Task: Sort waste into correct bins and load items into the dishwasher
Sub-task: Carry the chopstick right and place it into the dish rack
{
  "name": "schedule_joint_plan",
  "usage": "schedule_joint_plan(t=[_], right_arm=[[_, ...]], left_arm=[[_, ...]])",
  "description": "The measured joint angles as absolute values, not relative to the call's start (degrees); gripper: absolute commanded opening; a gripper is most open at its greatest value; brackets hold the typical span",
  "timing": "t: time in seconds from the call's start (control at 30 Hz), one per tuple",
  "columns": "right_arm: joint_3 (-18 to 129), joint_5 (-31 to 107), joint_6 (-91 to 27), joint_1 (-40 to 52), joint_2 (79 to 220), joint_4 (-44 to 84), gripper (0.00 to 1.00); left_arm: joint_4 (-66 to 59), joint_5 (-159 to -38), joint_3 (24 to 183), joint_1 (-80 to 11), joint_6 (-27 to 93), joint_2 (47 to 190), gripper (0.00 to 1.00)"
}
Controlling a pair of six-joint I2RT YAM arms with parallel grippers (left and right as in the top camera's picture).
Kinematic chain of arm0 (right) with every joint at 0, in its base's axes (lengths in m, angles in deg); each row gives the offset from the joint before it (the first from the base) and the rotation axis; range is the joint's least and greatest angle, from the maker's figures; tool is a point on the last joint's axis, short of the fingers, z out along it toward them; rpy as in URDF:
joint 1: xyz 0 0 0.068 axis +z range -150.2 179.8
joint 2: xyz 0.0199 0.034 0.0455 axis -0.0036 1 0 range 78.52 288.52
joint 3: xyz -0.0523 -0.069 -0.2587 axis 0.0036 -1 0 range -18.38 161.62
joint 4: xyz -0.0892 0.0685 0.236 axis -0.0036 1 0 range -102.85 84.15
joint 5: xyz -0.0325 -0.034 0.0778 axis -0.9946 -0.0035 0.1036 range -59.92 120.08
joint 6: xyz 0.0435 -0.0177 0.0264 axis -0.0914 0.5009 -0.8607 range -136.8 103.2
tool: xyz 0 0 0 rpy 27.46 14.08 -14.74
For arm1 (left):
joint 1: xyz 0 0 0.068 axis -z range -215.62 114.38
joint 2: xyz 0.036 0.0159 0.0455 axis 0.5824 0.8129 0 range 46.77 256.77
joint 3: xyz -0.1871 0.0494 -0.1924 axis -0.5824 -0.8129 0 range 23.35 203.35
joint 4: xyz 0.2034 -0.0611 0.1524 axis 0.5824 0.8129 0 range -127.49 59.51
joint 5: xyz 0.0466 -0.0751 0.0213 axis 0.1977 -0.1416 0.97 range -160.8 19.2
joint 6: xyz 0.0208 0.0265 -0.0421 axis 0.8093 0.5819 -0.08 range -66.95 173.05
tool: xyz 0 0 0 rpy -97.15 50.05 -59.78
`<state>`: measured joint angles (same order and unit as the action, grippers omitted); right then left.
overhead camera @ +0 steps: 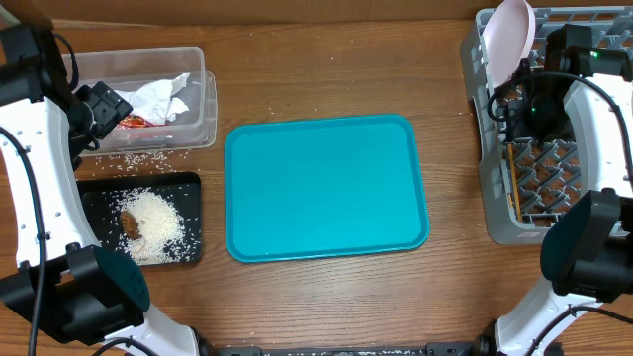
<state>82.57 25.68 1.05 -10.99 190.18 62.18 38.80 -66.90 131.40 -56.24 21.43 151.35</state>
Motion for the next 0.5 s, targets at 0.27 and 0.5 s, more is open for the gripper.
schedule_joint_plan(t=[0.27, 0.5], right_arm=[[82.55, 29.37, -0.26, -11.01, 189.87, 64.6, 1.0], [82.39, 43.69, 0.44, -10.99, 179.23, 66.09, 1.0]], left_arm=[[38.8, -66.9, 131.4, -56.24, 21.43, 151.35, 1.0], [38.8, -66.9, 131.4, -56.24, 21.43, 151.35, 1.0]])
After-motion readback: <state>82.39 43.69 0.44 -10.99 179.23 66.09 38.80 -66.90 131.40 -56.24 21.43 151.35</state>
